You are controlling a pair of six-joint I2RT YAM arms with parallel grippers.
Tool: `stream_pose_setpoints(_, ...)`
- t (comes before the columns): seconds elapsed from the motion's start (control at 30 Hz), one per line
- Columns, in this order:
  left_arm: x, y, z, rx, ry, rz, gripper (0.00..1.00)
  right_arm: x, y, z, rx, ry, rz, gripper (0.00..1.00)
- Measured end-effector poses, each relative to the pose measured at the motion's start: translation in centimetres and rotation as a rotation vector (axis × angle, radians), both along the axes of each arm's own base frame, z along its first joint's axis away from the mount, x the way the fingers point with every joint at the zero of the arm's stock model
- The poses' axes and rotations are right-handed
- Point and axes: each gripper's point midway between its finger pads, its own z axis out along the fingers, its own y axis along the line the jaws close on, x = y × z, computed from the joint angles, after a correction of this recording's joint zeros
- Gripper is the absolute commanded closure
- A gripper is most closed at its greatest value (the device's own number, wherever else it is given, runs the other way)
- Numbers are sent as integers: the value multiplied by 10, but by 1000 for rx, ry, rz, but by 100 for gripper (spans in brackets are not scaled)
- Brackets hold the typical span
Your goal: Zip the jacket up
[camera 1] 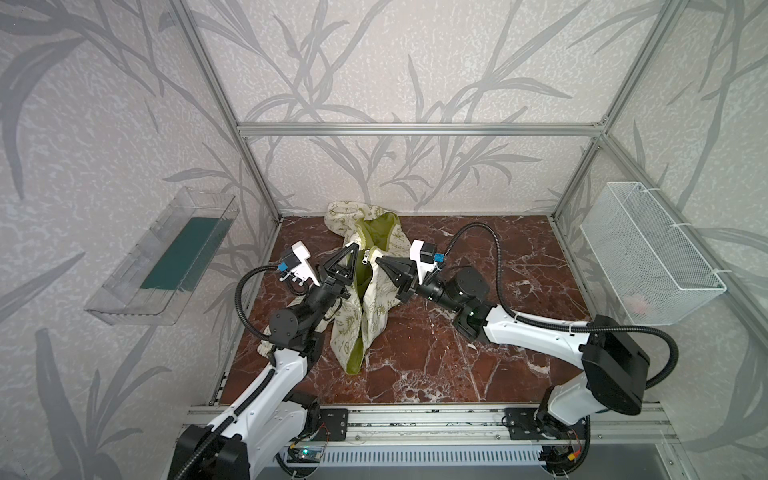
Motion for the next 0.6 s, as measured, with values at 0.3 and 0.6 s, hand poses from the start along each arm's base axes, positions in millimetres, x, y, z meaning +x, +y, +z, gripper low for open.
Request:
stream_pose_setpoints(0.3, 0, -1, -2, 1, 4, -4, 100, 1, -1, 2, 5, 1, 2, 100)
stream_pose_setpoints(0.6, -1, -1, -2, 0, 4, -4, 100, 2, 3, 2, 5, 4, 9, 100)
